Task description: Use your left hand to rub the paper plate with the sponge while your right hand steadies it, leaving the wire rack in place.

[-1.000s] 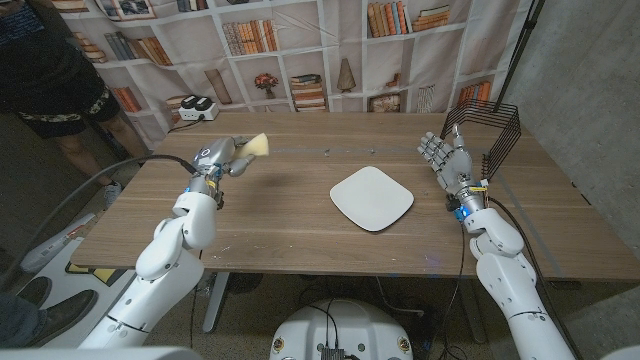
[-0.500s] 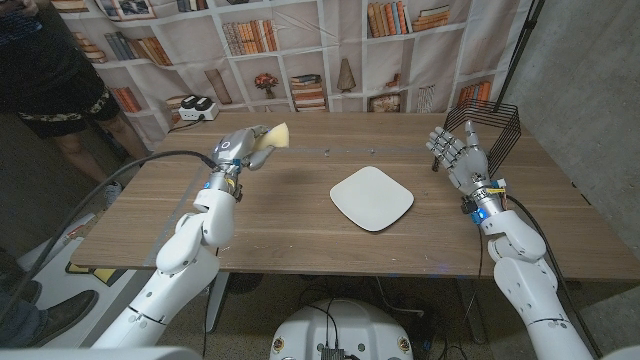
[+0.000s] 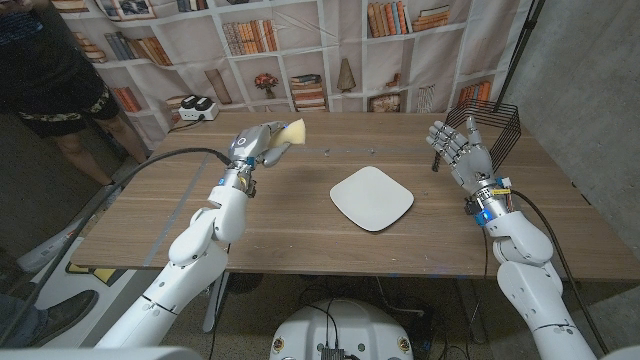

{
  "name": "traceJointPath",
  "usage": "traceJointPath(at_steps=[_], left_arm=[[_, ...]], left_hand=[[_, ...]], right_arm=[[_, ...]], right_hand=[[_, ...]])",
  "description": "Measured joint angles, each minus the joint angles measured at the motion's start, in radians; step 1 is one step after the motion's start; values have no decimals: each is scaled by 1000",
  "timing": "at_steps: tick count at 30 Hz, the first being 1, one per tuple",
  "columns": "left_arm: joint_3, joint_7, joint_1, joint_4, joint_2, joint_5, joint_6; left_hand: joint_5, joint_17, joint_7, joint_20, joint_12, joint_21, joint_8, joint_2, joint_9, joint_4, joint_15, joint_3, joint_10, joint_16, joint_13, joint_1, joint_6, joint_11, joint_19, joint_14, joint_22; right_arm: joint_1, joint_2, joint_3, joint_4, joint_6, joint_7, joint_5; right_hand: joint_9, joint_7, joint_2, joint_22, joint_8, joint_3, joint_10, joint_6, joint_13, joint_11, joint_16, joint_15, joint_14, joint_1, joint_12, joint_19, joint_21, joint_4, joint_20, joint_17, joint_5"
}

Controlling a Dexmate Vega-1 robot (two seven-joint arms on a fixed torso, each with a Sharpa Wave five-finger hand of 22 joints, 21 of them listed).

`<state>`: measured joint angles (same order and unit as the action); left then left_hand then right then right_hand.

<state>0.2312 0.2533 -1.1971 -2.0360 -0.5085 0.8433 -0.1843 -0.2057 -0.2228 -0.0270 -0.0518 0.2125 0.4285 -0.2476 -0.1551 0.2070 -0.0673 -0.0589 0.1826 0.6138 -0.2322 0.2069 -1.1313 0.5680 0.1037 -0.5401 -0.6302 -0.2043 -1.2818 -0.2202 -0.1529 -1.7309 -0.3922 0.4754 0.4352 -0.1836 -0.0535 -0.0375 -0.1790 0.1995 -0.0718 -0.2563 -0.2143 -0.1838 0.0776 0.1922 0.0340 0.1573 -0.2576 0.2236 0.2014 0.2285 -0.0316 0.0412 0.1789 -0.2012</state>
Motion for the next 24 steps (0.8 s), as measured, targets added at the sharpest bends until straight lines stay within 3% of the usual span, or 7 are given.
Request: traceJointPath(at_steps=[9, 24], left_arm=[[19, -1, 30, 18, -17, -1, 9], [45, -52, 76, 34, -29, 1, 45]], left_hand=[[0, 0, 0, 4, 0, 0, 0, 0, 0, 0, -2, 0, 0, 0, 0, 0, 0, 0, 7, 3, 5], [0, 5, 0, 0, 0, 0, 4, 0, 0, 4, 0, 4, -1, 8, 0, 0, 0, 1, 25, 18, 5]], right_arm=[[-3, 1, 5, -4, -87, -73, -133], [-60, -39, 23, -63, -215, -294, -452]], right_hand=[[0, 7, 0, 0, 0, 6, -3, -7, 0, -3, 0, -6, 6, 0, 0, 0, 0, 6, 0, 0, 0], [0, 14, 0, 0, 0, 6, -10, -14, 0, -10, 0, -15, 7, 0, 0, 0, -7, 6, 0, 0, 0]])
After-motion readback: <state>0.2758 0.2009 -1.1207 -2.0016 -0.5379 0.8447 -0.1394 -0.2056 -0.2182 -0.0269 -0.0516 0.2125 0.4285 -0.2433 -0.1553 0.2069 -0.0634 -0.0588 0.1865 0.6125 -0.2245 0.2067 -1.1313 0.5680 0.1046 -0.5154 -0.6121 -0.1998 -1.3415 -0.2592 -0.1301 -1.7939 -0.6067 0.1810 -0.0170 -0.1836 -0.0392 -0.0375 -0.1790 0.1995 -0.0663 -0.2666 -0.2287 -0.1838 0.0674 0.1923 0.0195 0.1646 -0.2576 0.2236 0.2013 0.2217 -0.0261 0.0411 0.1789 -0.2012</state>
